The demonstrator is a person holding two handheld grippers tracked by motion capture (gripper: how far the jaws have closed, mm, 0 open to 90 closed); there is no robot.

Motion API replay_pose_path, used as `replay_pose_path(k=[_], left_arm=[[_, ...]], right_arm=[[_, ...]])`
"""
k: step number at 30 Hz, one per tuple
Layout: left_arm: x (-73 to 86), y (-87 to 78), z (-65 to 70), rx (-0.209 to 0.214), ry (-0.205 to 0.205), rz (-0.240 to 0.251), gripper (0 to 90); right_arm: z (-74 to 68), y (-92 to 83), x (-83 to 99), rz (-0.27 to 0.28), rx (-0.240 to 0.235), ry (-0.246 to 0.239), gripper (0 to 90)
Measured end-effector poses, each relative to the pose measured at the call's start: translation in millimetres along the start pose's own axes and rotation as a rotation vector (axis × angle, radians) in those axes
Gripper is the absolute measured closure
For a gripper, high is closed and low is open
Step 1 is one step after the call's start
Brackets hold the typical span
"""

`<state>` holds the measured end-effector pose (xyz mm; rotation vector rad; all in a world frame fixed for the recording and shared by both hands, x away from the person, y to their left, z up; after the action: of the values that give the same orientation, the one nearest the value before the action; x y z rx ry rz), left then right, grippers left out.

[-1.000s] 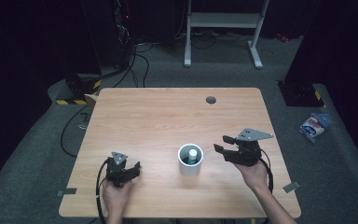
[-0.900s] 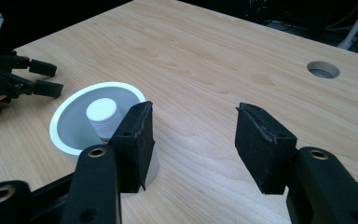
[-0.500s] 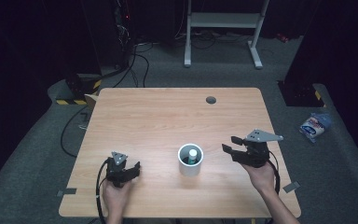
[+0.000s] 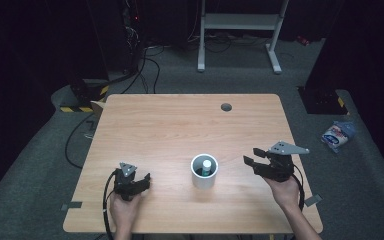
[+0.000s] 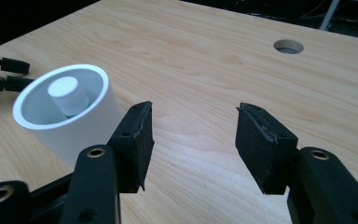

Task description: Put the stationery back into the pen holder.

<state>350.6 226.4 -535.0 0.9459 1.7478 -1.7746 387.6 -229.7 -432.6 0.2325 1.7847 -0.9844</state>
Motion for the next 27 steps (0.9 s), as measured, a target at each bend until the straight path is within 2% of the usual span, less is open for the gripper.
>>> replay_pose_path(k=[13, 23, 27], left_arm=[[0.0, -0.1, -0.1, 0.001, 0.002, -0.001, 27.5], [0.0, -0.1, -0.1, 0.001, 0.001, -0.001, 27.4], [0.0, 0.0, 0.0, 0.000, 0.001, -0.001, 27.4]], right_arm=[[14.9, 0.4, 23.5, -0.028, 0.042, 0.046, 45.2], [19.0, 1.6, 39.3, -0.049, 0.060, 0.078, 44.5], [19.3, 4.2, 46.8, -0.066, 0.070, 0.077, 44.3]])
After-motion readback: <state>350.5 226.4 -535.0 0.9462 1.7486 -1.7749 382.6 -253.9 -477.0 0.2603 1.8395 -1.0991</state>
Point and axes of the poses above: each handheld gripper's, and its own axes: y roughly forward along the jaws, x roughly out of its underside, z roughly to its right, the point moved 1 cm from there along y, roughly forward along the jaws, and after that the axes turned 4 degrees about -x, right-handed, at the moved point
